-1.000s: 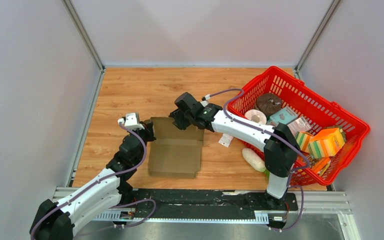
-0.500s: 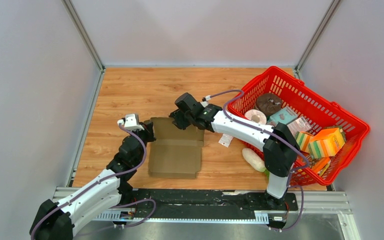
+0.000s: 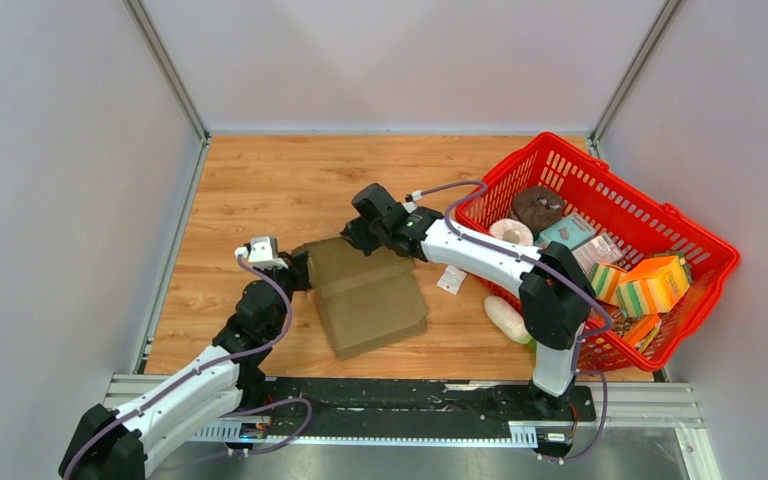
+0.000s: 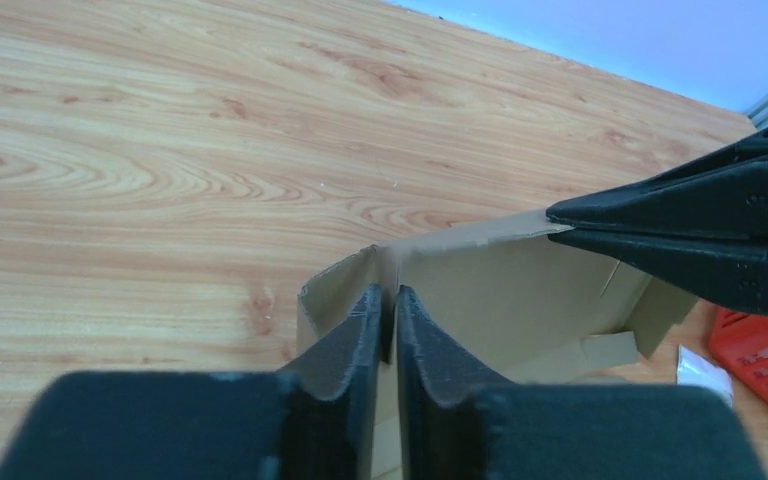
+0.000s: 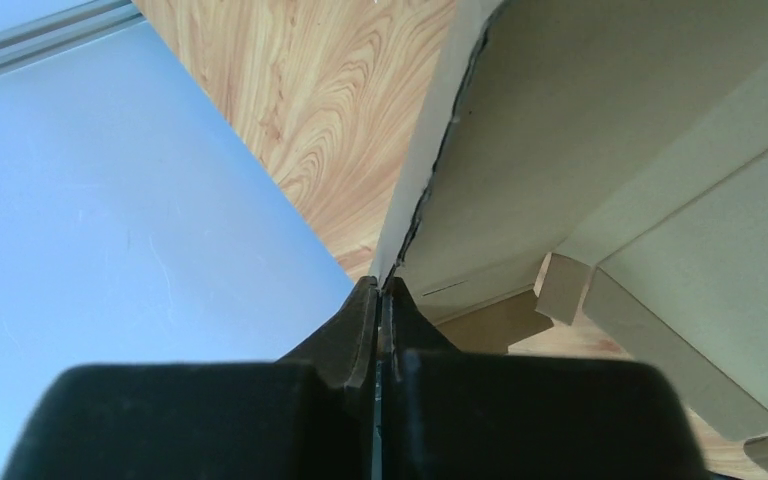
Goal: Fold the paper box
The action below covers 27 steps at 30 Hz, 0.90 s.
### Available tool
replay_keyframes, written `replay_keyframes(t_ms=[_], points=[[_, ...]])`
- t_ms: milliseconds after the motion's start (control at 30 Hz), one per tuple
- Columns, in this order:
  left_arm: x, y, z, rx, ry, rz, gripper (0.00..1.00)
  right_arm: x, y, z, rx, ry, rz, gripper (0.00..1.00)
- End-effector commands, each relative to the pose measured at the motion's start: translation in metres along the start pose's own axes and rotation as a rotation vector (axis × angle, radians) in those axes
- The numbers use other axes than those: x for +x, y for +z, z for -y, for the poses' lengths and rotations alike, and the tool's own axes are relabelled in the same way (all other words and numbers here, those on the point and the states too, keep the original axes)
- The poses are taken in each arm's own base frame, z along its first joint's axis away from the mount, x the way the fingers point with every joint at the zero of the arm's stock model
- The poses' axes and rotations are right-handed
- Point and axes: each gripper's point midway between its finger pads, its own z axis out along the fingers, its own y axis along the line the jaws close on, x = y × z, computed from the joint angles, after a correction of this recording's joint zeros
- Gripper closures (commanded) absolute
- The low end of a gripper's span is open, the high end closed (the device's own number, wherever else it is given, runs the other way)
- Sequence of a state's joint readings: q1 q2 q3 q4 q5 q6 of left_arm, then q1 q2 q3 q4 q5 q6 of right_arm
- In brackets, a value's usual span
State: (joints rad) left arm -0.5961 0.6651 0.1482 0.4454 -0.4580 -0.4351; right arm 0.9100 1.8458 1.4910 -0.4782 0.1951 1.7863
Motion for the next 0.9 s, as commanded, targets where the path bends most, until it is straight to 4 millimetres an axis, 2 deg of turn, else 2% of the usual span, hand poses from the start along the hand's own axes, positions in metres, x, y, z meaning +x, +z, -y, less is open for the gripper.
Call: replay_keyframes(t_ms=[0, 33, 67, 100, 133, 200, 233, 300, 333, 367, 400, 433, 467, 533, 567, 767, 867], points=[[-0.030, -0.001, 0.016, 0.061, -0.060, 0.107, 0.78, -0.005, 0.003, -0.009, -0.036, -0.035, -0.002, 1.00], [-0.031, -0.001, 0.017, 0.065, -0.063, 0.109, 0.73, -0.004, 0.003, -0.015, -0.058, -0.041, -0.012, 1.00], [-0.033, -0.002, 0.016, 0.064, -0.066, 0.113, 0.63, -0.006, 0.002, -0.019, -0.073, -0.051, -0.012, 1.00], [-0.038, -0.003, 0.017, 0.062, -0.074, 0.123, 0.58, -0.005, 0.001, -0.021, -0.083, -0.061, -0.021, 1.00], [-0.035, -0.004, 0.014, 0.048, -0.063, 0.101, 0.55, -0.004, 0.000, -0.030, -0.119, -0.067, -0.032, 1.00], [-0.053, -0.010, 0.015, 0.039, -0.080, 0.124, 0.48, -0.005, 0.003, -0.034, -0.137, -0.105, -0.050, 1.00], [-0.044, -0.014, 0.005, -0.010, -0.058, 0.071, 0.48, -0.004, 0.003, -0.040, -0.161, -0.127, -0.061, 1.00], [-0.058, -0.024, 0.001, -0.038, -0.082, 0.082, 0.50, -0.003, 0.006, -0.042, -0.181, -0.193, -0.095, 1.00], [-0.047, -0.030, -0.011, -0.084, -0.069, 0.029, 0.50, 0.001, 0.003, -0.057, -0.257, -0.212, -0.118, 1.00], [-0.050, -0.037, -0.016, -0.098, -0.081, 0.033, 0.51, -0.002, 0.003, -0.063, -0.294, -0.230, -0.127, 1.00], [-0.049, -0.043, -0.020, -0.115, -0.085, 0.022, 0.51, 0.003, 0.003, -0.059, -0.309, -0.260, -0.170, 1.00], [-0.037, -0.050, -0.033, -0.164, -0.081, -0.019, 0.51, 0.005, -0.001, -0.070, -0.378, -0.310, -0.179, 1.00], [-0.042, -0.057, -0.036, -0.164, -0.113, 0.010, 0.51, 0.004, -0.001, -0.074, -0.408, -0.335, -0.188, 1.00], [-0.030, -0.066, -0.048, -0.199, -0.132, -0.007, 0.47, 0.009, -0.002, -0.078, -0.464, -0.412, -0.222, 1.00], [-0.034, -0.069, -0.047, -0.181, -0.155, 0.015, 0.45, 0.006, -0.002, -0.079, -0.478, -0.432, -0.223, 1.00], [-0.008, -0.061, -0.056, -0.255, -0.112, -0.084, 0.43, 0.005, 0.007, -0.077, -0.523, -0.534, -0.289, 1.00], [-0.003, -0.050, -0.044, -0.235, -0.051, -0.150, 0.44, 0.000, 0.016, -0.066, -0.520, -0.521, -0.311, 1.00]])
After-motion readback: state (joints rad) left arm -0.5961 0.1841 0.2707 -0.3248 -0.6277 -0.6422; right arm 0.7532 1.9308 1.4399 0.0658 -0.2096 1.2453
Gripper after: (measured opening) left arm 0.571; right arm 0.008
